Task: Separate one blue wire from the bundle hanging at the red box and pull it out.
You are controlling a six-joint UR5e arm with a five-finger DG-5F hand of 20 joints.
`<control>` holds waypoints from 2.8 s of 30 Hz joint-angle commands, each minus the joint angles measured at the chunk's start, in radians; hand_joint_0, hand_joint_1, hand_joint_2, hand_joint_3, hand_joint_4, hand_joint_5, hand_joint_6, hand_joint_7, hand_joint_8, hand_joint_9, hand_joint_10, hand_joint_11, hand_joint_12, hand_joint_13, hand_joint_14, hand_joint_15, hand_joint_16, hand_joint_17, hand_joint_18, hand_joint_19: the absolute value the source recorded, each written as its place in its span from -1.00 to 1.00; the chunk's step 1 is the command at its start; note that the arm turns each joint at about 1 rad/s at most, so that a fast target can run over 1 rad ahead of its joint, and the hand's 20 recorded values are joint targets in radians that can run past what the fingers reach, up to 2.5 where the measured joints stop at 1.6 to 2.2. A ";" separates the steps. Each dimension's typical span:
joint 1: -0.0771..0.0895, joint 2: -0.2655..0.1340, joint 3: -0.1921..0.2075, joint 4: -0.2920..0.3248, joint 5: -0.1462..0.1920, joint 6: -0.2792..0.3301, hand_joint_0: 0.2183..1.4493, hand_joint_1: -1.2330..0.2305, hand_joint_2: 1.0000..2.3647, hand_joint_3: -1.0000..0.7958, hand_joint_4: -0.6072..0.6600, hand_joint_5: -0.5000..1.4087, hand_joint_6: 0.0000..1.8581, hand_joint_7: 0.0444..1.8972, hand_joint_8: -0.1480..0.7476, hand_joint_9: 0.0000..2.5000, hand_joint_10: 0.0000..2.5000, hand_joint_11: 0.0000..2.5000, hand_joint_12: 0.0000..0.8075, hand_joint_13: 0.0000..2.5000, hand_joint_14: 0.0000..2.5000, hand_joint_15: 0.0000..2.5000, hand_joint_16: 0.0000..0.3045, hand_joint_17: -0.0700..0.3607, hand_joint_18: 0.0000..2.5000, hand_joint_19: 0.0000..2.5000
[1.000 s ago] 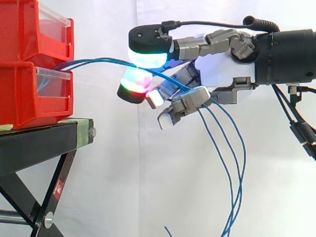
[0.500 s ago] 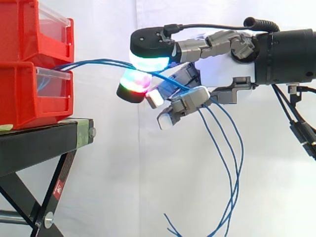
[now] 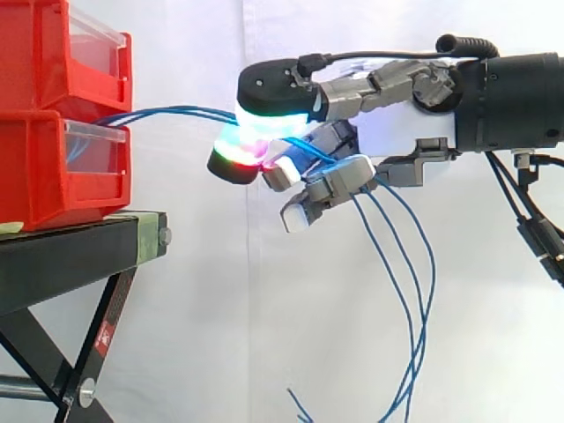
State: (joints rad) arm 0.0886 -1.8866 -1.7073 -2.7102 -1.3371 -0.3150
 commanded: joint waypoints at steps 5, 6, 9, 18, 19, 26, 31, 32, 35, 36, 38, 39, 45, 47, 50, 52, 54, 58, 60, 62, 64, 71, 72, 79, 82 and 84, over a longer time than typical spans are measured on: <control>0.000 0.000 0.000 0.000 -0.002 -0.001 -0.20 -0.62 -0.99 -0.39 0.38 -0.76 -0.09 0.15 0.11 -0.28 -0.98 -0.05 -0.23 0.10 -0.83 0.27 -0.65 -0.12 -0.46 -0.39; 0.000 0.000 0.000 0.000 -0.002 -0.001 -0.25 -0.62 -1.00 -0.44 0.39 -0.76 -0.10 0.15 0.13 -0.27 -0.98 -0.04 -0.24 0.10 -0.83 0.27 -0.65 -0.11 -0.46 -0.39; -0.001 0.000 0.000 0.000 -0.004 -0.001 -0.33 -0.58 -1.00 -0.44 0.40 -0.76 -0.10 0.14 0.14 -0.27 -0.98 -0.05 -0.22 0.09 -0.81 0.26 -0.64 -0.11 -0.46 -0.37; -0.001 0.001 0.000 0.000 -0.004 -0.001 -0.44 -0.35 -1.00 -0.44 0.41 -0.74 -0.11 0.13 0.20 -0.18 -0.98 -0.04 -0.20 0.13 -0.74 0.18 -0.63 -0.08 -0.44 -0.36; -0.001 0.000 0.000 0.000 -0.004 -0.001 -0.45 -0.33 -1.00 -0.44 0.42 -0.74 -0.11 0.13 0.21 -0.17 -0.98 -0.04 -0.20 0.13 -0.73 0.18 -0.63 -0.08 -0.44 -0.36; -0.001 0.000 0.000 -0.002 -0.002 -0.001 -0.43 -0.26 -1.00 -0.44 0.41 -0.73 -0.11 0.14 0.20 -0.14 -0.98 -0.03 -0.21 0.16 -0.75 0.18 -0.63 -0.08 -0.43 -0.36; -0.001 0.000 0.000 -0.002 -0.002 -0.002 -0.39 -0.20 -1.00 -0.41 0.41 -0.73 -0.10 0.13 0.21 -0.12 -0.98 -0.03 -0.23 0.16 -0.77 0.19 -0.63 -0.09 -0.43 -0.37; -0.001 0.000 0.000 -0.002 -0.002 -0.002 -0.38 -0.19 -1.00 -0.40 0.40 -0.73 -0.10 0.13 0.21 -0.12 -0.98 -0.04 -0.22 0.16 -0.78 0.19 -0.63 -0.09 -0.43 -0.37; -0.001 0.000 0.000 -0.002 -0.002 -0.002 -0.36 -0.18 -0.99 -0.37 0.40 -0.73 -0.10 0.14 0.21 -0.12 -0.98 -0.03 -0.23 0.16 -0.79 0.20 -0.64 -0.09 -0.43 -0.37; -0.001 0.000 0.000 -0.002 -0.002 -0.002 -0.35 -0.18 -0.99 -0.35 0.40 -0.73 -0.10 0.13 0.20 -0.11 -0.98 -0.04 -0.25 0.17 -0.80 0.21 -0.64 -0.10 -0.43 -0.37; -0.001 0.001 0.000 -0.005 -0.002 -0.001 -0.33 -0.18 -0.98 -0.32 0.41 -0.73 -0.09 0.13 0.20 -0.11 -0.98 -0.04 -0.25 0.17 -0.81 0.21 -0.64 -0.10 -0.43 -0.37; -0.001 0.001 0.000 -0.006 -0.002 -0.001 -0.32 -0.18 -0.98 -0.30 0.40 -0.73 -0.09 0.12 0.21 -0.11 -0.98 -0.03 -0.24 0.17 -0.82 0.22 -0.64 -0.10 -0.43 -0.37; -0.001 0.000 -0.002 -0.017 -0.004 -0.001 -0.30 -0.22 -0.97 -0.18 0.38 -0.73 -0.08 0.12 0.22 -0.10 -0.98 -0.02 -0.23 0.19 -0.86 0.23 -0.64 -0.11 -0.42 -0.37; -0.001 0.000 0.000 -0.017 -0.002 -0.001 -0.30 -0.22 -0.97 -0.16 0.38 -0.73 -0.08 0.11 0.22 -0.10 -0.98 -0.02 -0.22 0.19 -0.84 0.23 -0.64 -0.11 -0.41 -0.35; -0.001 0.000 0.000 -0.019 -0.002 -0.001 -0.29 -0.25 -0.97 -0.14 0.37 -0.73 -0.08 0.10 0.22 -0.10 -0.98 -0.02 -0.24 0.19 -0.84 0.23 -0.64 -0.11 -0.41 -0.35; -0.001 0.000 0.000 -0.019 -0.002 -0.002 -0.28 -0.28 -0.97 -0.13 0.38 -0.73 -0.08 0.11 0.22 -0.10 -0.98 -0.03 -0.24 0.19 -0.84 0.24 -0.65 -0.11 -0.41 -0.35; -0.001 0.000 0.000 -0.019 -0.004 -0.001 -0.27 -0.33 -0.96 -0.12 0.39 -0.73 -0.08 0.13 0.21 -0.11 -0.98 -0.03 -0.24 0.18 -0.85 0.25 -0.65 -0.11 -0.41 -0.35; -0.001 0.000 0.000 -0.019 -0.004 -0.001 -0.25 -0.38 -0.96 -0.12 0.39 -0.73 -0.08 0.13 0.20 -0.12 -0.98 -0.05 -0.23 0.18 -0.84 0.24 -0.65 -0.12 -0.41 -0.35; -0.001 0.000 0.000 -0.017 -0.004 -0.001 -0.25 -0.40 -0.97 -0.14 0.39 -0.73 -0.08 0.13 0.19 -0.14 -0.98 -0.04 -0.24 0.17 -0.84 0.25 -0.65 -0.12 -0.41 -0.35; -0.001 0.000 0.000 -0.016 -0.002 -0.001 -0.23 -0.44 -0.97 -0.17 0.38 -0.74 -0.08 0.12 0.18 -0.16 -0.98 -0.06 -0.25 0.16 -0.84 0.26 -0.65 -0.12 -0.42 -0.36; -0.001 0.000 0.000 -0.017 -0.002 -0.001 -0.22 -0.47 -0.97 -0.20 0.38 -0.74 -0.08 0.13 0.16 -0.18 -0.98 -0.07 -0.25 0.15 -0.84 0.26 -0.65 -0.12 -0.42 -0.35; -0.001 0.000 0.000 -0.017 -0.002 -0.001 -0.17 -0.50 -0.96 -0.11 0.37 -0.75 -0.08 0.13 0.13 -0.24 -0.98 -0.09 -0.25 0.13 -0.81 0.26 -0.65 -0.13 -0.43 -0.35; -0.001 0.000 0.000 -0.017 -0.001 -0.001 -0.19 -0.48 -0.96 -0.04 0.38 -0.75 -0.08 0.13 0.12 -0.26 -0.98 -0.10 -0.25 0.12 -0.79 0.24 -0.65 -0.12 -0.44 -0.35; -0.001 0.000 0.000 -0.017 -0.002 0.001 -0.19 -0.49 -0.96 -0.06 0.27 -0.76 -0.10 0.15 0.10 -0.32 -0.98 -0.13 -0.25 0.08 -0.76 0.22 -0.65 -0.12 -0.47 -0.34; -0.001 0.000 0.000 -0.019 -0.002 0.001 -0.16 -0.52 -0.97 -0.13 0.19 -0.77 -0.11 0.16 0.06 -0.37 -0.98 -0.16 -0.25 0.06 -0.79 0.22 -0.65 -0.12 -0.49 -0.35; -0.001 0.000 -0.002 -0.019 -0.002 0.001 -0.15 -0.54 -0.97 -0.14 0.17 -0.77 -0.12 0.16 0.05 -0.39 -0.98 -0.16 -0.26 0.05 -0.80 0.24 -0.65 -0.12 -0.49 -0.36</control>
State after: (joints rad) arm 0.0872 -1.8867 -1.7077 -2.7279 -1.3396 -0.3148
